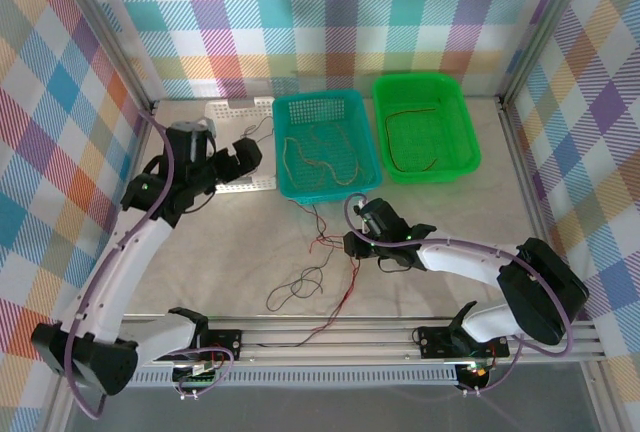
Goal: Untangle the cables
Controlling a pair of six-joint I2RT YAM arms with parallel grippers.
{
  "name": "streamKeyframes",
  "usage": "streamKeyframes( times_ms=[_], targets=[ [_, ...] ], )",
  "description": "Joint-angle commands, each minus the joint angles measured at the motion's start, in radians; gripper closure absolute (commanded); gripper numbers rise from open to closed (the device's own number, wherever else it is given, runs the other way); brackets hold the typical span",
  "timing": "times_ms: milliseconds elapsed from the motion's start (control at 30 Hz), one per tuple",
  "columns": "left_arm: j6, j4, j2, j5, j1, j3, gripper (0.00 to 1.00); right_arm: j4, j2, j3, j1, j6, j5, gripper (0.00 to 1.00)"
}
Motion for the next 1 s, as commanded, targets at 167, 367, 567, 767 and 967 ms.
streamKeyframes(
  times_ms=[167,367,567,767,967],
  targets=[
    [-0.051,0.009,-0.111,0.028,-0.122,-0.153,0.0,0.046,-0.053,0.01,0.005,-0.042,-0.038,0.92],
    [-0.096,0.098,-0.151,0.036,-0.319,-0.256,0.0,0.005,-0.224,0.011,0.005,-0.072,-0.065,1.0],
    [-0.084,0.199,-0.107,0.022,-0.472,-0.309,0.0,-0.035,-0.424,0.04,0.005,-0.113,-0.114,1.0],
    [-0.073,0.325,-0.071,0.054,-0.558,-0.331,0.01,-0.077,-0.508,0.096,0.003,-0.119,-0.142,1.0],
    [-0.025,0.451,-0.004,0.092,-0.671,-0.33,0.02,-0.094,-0.505,0.13,0.003,-0.125,-0.175,1.0]
  ],
)
